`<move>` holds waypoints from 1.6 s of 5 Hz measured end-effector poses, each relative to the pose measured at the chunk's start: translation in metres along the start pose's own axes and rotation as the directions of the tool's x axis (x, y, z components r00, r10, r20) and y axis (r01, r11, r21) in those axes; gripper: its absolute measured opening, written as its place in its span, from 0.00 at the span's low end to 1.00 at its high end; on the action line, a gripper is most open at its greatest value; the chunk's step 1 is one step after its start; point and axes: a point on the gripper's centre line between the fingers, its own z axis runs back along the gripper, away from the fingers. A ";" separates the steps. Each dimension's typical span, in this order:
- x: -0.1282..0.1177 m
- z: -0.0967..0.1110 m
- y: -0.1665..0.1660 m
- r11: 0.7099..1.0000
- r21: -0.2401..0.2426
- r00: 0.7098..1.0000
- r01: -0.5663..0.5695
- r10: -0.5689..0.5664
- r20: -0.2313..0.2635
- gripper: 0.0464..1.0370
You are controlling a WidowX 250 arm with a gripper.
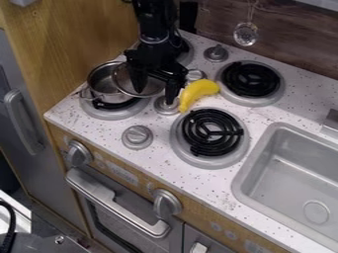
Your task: Put the banana to the top of the bottom right burner
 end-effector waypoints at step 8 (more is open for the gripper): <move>0.094 -0.090 -0.023 0.999 0.011 0.998 0.049 -0.049 -0.049 0.93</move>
